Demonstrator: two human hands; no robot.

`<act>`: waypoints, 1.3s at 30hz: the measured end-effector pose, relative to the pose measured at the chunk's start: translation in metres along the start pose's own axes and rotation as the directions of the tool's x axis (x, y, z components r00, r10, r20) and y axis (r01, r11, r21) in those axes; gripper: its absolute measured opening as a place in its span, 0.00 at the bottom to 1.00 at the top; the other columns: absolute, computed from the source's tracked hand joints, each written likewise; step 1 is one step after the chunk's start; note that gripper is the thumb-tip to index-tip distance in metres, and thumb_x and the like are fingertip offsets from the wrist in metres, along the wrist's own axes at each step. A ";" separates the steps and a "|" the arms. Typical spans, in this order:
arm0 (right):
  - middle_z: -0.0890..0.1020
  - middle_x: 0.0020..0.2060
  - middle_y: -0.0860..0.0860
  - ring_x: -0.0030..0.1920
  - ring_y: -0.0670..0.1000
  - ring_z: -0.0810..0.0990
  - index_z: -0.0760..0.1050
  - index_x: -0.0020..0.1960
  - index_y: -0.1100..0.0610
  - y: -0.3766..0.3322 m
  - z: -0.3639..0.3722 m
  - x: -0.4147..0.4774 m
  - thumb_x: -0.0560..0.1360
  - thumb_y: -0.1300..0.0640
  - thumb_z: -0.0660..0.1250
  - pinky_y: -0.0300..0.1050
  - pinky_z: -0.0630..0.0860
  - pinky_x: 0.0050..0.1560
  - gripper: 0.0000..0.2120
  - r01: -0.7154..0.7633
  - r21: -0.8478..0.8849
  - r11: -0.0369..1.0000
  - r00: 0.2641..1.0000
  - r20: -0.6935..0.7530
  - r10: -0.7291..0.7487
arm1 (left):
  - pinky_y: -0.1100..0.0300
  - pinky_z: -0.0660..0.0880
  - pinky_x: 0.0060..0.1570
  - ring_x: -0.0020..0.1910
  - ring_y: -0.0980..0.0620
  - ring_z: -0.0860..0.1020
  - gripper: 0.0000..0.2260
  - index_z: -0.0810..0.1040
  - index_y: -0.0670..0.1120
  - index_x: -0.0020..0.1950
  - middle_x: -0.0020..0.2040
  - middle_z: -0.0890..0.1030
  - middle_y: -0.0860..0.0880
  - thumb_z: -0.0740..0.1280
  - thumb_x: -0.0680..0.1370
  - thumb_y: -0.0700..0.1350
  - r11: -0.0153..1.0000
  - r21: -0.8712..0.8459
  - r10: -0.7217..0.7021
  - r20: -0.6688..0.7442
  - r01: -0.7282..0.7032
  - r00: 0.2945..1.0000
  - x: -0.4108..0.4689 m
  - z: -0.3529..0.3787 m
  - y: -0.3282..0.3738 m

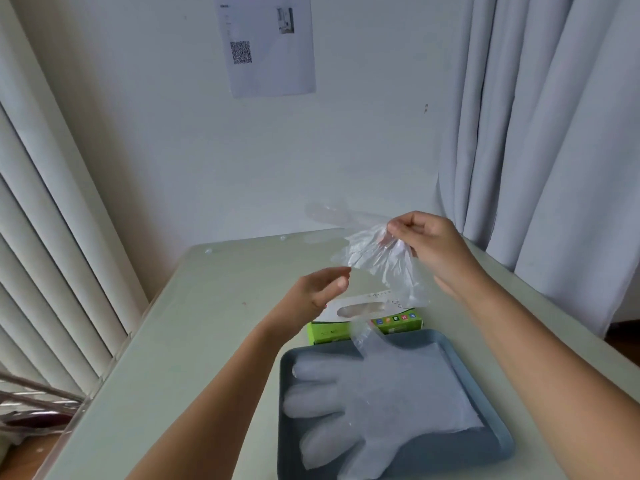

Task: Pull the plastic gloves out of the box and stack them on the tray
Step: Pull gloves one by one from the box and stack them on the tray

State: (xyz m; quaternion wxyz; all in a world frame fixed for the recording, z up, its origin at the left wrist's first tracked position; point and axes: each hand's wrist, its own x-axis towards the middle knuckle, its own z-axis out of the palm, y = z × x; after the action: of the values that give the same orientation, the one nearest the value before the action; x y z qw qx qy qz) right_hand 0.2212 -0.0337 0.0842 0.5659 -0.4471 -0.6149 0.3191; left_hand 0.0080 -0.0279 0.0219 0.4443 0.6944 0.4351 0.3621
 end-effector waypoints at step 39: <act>0.83 0.36 0.55 0.41 0.51 0.82 0.82 0.45 0.58 -0.027 -0.012 -0.155 0.70 0.54 0.71 0.49 0.73 0.51 0.08 -0.152 0.414 0.897 0.986 0.001 0.166 | 0.58 0.81 0.38 0.39 0.47 0.83 0.21 0.71 0.41 0.64 0.50 0.83 0.42 0.69 0.73 0.29 0.969 -0.246 -0.029 -0.198 -0.021 0.980 -0.103 -0.004 0.076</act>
State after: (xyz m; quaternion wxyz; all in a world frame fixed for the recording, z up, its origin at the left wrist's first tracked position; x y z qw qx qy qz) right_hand 0.2213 -0.1866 0.0466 0.6301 -0.3716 -0.4851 0.4792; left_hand -0.0111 -0.1389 0.0827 0.4817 0.5931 0.4305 0.4805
